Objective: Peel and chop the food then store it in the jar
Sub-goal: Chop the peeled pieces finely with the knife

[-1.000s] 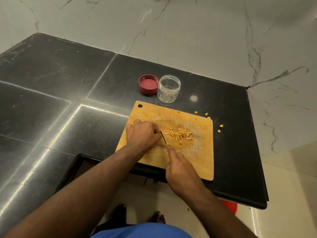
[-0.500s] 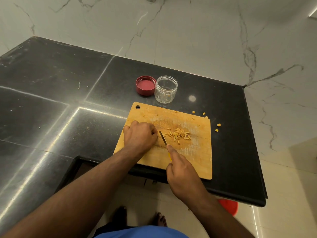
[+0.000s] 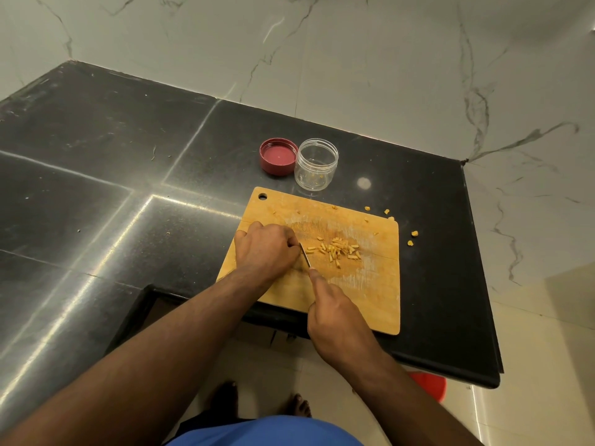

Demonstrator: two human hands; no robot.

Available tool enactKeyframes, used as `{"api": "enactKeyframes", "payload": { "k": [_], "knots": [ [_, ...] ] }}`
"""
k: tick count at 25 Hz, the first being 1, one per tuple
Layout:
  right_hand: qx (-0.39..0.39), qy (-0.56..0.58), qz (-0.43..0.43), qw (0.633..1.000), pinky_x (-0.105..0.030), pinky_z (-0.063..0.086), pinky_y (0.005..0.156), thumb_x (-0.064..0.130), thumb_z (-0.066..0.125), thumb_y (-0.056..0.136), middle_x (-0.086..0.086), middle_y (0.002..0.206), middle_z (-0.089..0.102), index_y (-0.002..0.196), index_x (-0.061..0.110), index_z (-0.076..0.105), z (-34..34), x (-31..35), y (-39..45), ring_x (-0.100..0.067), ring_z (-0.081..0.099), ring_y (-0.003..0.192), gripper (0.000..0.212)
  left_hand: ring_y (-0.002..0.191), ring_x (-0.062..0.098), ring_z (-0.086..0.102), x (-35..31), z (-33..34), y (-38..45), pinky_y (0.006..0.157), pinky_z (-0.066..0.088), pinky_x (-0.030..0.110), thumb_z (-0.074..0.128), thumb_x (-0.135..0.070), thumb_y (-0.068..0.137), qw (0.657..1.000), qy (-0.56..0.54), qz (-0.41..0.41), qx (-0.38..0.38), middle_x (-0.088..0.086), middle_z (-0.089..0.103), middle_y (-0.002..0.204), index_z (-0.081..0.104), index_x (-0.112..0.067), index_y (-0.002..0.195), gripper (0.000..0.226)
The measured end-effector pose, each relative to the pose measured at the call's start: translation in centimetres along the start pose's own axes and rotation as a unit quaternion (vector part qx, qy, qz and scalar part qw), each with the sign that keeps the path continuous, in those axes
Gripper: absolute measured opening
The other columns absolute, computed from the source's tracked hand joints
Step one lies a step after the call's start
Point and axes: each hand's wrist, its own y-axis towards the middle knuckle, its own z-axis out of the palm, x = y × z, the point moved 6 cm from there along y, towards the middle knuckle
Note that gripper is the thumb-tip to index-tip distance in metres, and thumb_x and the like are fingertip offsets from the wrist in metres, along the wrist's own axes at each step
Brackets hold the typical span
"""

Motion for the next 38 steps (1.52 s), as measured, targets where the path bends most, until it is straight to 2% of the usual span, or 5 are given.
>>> {"api": "enactKeyframes", "payload": {
  "k": [7, 13, 21, 31, 38],
  "knots": [
    [-0.024, 0.022, 0.003, 0.999, -0.027, 0.05, 0.079, 0.022, 0.035, 0.104, 0.004, 0.123, 0.049, 0.156, 0.029, 0.015, -0.8, -0.5, -2.9, -0.009, 0.053, 0.092, 0.056, 0.106, 0.015, 0.049, 0.0, 0.0, -0.1, 0.089, 0.032, 0.042, 0.058, -0.042, 0.093, 1.0, -0.004, 0.005, 0.008, -0.016, 0.067, 0.097, 0.072, -0.035, 0.098, 0.016],
    [-0.016, 0.045, -0.013, 0.999, -0.022, 0.037, 0.103, 0.018, 0.035, 0.103, 0.0, 0.148, 0.043, 0.156, 0.024, 0.021, -0.7, -0.1, -0.9, -0.011, 0.043, 0.129, 0.055, 0.106, 0.014, 0.049, 0.0, -0.1, -0.2, 0.086, 0.031, 0.04, 0.057, -0.042, 0.094, 1.0, -0.004, 0.009, 0.009, -0.016, 0.069, 0.098, 0.074, -0.034, 0.101, 0.02],
    [0.007, 0.022, -0.005, 1.0, -0.029, 0.043, 0.101, 0.018, 0.035, 0.103, -0.003, 0.143, 0.047, 0.156, 0.024, 0.02, 0.1, 0.0, 0.8, -0.016, 0.048, 0.122, 0.055, 0.105, 0.015, 0.05, 0.0, -0.1, 0.0, 0.089, 0.034, 0.041, 0.059, -0.043, 0.094, 1.0, -0.013, 0.002, 0.005, -0.015, 0.069, 0.096, 0.075, -0.033, 0.098, 0.02],
    [-0.004, 0.07, 0.014, 0.997, -0.006, 0.035, 0.081, 0.022, 0.034, 0.105, 0.01, 0.135, 0.045, 0.155, 0.03, 0.017, -0.3, -0.8, -3.1, 0.0, 0.04, 0.098, 0.054, 0.102, 0.014, 0.049, 0.4, 0.1, 0.2, 0.09, 0.033, 0.042, 0.059, -0.041, 0.092, 1.0, -0.023, -0.004, 0.013, -0.014, 0.066, 0.093, 0.072, -0.034, 0.096, 0.015],
    [-0.001, 0.073, -0.001, 0.997, -0.014, 0.03, 0.104, 0.019, 0.035, 0.103, 0.004, 0.152, 0.038, 0.156, 0.027, 0.02, 0.2, -0.5, -0.7, -0.007, 0.038, 0.134, 0.056, 0.105, 0.015, 0.05, 0.3, -0.1, 0.0, 0.09, 0.035, 0.043, 0.058, -0.043, 0.094, 1.0, -0.01, 0.004, 0.007, -0.014, 0.068, 0.095, 0.072, -0.034, 0.097, 0.018]
  ]
}}
